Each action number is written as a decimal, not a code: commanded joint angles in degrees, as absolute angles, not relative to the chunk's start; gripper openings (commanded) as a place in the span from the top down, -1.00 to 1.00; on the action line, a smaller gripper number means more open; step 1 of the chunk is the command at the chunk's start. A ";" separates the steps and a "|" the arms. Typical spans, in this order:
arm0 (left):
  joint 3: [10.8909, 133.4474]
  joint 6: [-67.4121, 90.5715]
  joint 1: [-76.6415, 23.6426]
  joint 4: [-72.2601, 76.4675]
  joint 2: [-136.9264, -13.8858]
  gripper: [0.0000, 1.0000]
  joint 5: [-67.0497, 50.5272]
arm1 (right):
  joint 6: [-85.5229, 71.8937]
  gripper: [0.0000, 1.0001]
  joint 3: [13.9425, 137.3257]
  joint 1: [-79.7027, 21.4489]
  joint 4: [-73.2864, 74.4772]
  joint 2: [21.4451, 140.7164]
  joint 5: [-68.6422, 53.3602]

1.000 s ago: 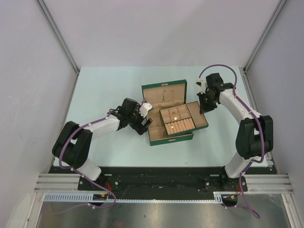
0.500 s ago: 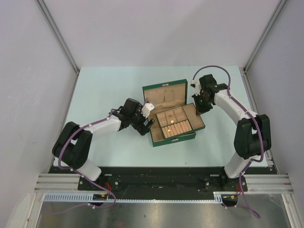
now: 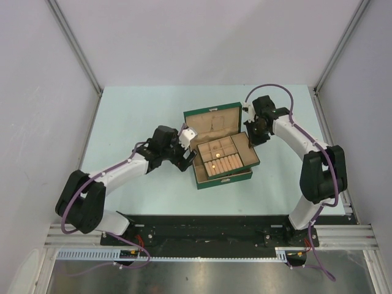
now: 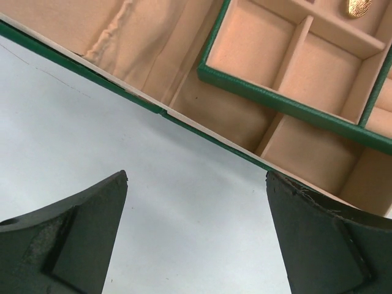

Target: Organize the mixed jewelry

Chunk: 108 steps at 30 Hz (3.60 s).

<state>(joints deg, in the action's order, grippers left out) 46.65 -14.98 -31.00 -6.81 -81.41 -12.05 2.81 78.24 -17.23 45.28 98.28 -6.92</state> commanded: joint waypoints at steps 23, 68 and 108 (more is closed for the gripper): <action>45.00 -13.89 -26.81 -2.37 -76.11 -1.00 -9.40 | -3.69 1.00 79.54 -22.41 41.75 99.58 -3.69; 43.77 -13.62 -26.63 -1.32 -77.52 -1.00 -9.32 | -8.26 1.00 73.83 -23.81 38.50 95.01 -2.73; 43.07 -13.89 -26.63 -1.14 -77.26 -1.00 -9.67 | -6.33 0.86 70.66 -26.63 36.39 93.43 2.28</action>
